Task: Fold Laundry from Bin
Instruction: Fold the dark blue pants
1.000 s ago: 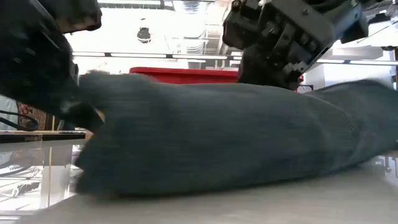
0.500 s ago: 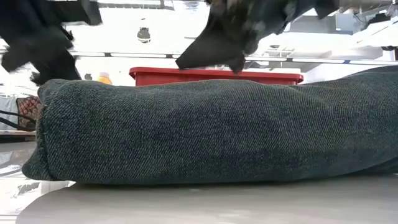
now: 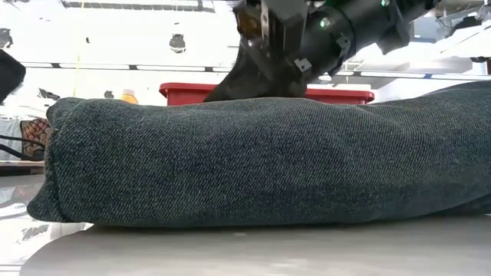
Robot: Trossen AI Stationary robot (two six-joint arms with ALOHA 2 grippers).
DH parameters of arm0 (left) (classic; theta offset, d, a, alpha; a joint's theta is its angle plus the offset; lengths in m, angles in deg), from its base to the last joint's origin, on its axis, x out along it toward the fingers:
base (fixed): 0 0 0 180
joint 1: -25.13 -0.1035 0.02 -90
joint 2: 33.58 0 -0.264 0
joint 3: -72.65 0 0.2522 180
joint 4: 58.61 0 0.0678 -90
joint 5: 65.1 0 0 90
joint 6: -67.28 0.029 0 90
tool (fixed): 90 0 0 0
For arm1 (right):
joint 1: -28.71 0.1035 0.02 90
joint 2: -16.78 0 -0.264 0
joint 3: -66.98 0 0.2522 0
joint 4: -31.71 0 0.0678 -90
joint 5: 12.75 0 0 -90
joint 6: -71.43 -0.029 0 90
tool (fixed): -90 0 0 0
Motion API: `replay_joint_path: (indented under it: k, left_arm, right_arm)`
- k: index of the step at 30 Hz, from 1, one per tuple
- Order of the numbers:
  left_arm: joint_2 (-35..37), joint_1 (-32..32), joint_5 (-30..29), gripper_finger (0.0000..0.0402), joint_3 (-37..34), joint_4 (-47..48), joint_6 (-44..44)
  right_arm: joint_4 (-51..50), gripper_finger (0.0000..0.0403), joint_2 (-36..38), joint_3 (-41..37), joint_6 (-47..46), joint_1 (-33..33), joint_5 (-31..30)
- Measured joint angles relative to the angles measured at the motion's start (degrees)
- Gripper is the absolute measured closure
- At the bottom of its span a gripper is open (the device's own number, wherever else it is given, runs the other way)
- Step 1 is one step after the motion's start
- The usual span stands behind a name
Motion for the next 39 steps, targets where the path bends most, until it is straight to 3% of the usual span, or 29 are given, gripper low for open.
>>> replay_joint_path:
  k: [6,14,21,39]
  left_arm:
    - [-6.78,-2.12,3.50,0.0237,3.81,1.05,9.20]
    - [-7.38,-2.19,2.63,0.0236,6.59,1.15,19.68]
    - [-7.41,-5.72,6.16,0.0236,6.67,5.94,12.30]
    - [-7.66,-10.51,18.27,0.0236,6.67,1.43,15.03]
  right_arm:
    - [-0.52,0.0386,-0.99,0.00,-2.66,0.06,-0.46]
    - [-0.72,0.0386,-0.94,0.02,-3.90,0.45,-0.50]
    - [-1.13,0.0386,-0.92,0.00,-4.09,0.45,-0.49]
    - [-2.17,0.0386,-0.92,0.00,-5.99,0.26,-3.39]
